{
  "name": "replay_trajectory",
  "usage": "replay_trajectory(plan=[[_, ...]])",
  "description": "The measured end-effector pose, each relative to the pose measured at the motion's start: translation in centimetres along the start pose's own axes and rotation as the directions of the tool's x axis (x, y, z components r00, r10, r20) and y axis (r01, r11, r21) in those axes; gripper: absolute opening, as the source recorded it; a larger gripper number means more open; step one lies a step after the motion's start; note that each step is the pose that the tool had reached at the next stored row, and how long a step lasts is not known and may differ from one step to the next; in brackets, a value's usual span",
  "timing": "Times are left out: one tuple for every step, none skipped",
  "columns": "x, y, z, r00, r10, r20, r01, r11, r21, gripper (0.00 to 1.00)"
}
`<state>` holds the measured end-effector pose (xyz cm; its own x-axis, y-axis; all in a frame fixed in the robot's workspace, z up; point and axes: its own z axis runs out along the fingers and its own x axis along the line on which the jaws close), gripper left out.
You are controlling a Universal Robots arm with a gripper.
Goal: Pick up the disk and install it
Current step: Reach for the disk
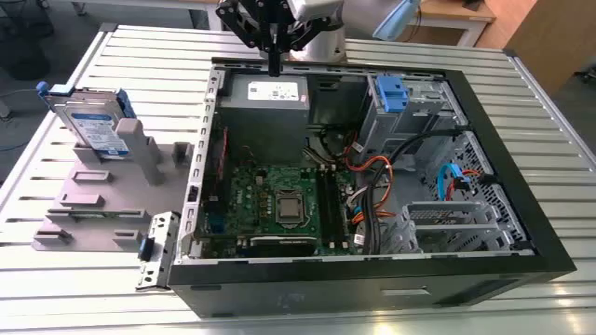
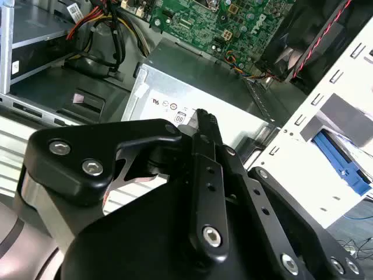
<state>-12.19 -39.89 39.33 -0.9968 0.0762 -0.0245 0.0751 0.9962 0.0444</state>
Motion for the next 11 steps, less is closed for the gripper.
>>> replay_trajectory(plan=[[0.0, 0.0, 0.0, 1.0, 0.0, 0.0, 0.0, 1.0, 0.0, 0.11], [0.0, 0.0, 0.0, 1.0, 0.0, 0.0, 0.0, 1.0, 0.0, 0.11], [0.0, 0.0, 0.0, 1.0, 0.0, 0.0, 0.0, 1.0, 0.0, 0.11], [0.0, 0.0, 0.0, 1.0, 0.0, 0.0, 0.0, 1.0, 0.0, 0.11], [0.0, 0.0, 0.0, 1.0, 0.0, -0.0001, 0.0, 1.0, 0.0001, 0.11], [0.0, 0.0, 0.0, 1.0, 0.0, 0.0, 0.0, 1.0, 0.0, 0.11], [0.0, 0.0, 0.0, 1.0, 0.0, 0.0, 0.0, 1.0, 0.0, 0.11], [0.0, 0.0, 0.0, 1.0, 0.0, 0.0, 0.0, 1.0, 0.0, 0.11], [0.0, 0.0, 0.0, 1.0, 0.0, 0.0, 0.0, 1.0, 0.0, 0.11], [0.02, 0.0, 0.0, 1.0, 0.0, 0.0, 0.0, 1.0, 0.0, 0.11], [0.06, 0.0, 0.0, 1.0, 0.0, 0.0, 0.0, 1.0, 0.0001, 0.11]])
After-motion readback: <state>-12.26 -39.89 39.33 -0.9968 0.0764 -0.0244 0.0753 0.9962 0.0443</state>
